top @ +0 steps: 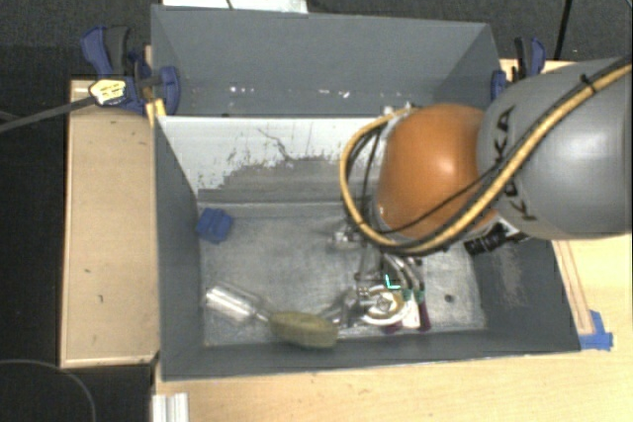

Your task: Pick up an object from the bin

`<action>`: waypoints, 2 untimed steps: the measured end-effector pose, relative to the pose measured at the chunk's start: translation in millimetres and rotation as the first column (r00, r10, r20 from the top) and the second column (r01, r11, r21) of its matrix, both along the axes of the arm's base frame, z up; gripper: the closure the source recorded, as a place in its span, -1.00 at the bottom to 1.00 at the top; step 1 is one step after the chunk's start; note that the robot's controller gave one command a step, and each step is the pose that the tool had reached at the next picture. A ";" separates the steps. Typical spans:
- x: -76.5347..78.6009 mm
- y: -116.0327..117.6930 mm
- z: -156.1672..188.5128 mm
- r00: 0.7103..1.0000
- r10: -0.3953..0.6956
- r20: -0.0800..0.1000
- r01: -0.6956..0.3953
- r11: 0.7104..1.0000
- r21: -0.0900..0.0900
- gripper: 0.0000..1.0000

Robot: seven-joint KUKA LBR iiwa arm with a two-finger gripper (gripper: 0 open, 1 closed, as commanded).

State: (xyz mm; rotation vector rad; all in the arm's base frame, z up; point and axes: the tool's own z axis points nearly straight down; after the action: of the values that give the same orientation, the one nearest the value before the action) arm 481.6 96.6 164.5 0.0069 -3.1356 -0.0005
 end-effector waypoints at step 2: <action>0.0 -135.5 -63.4 0.997 0.081 0.012 -0.081 0.997 -0.001 -1.00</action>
Offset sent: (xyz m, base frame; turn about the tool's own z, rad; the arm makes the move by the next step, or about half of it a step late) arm 0.0113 -0.0877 -0.0945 -0.2113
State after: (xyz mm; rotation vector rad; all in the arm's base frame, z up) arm 481.5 -38.9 101.1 0.1338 -3.1451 0.0009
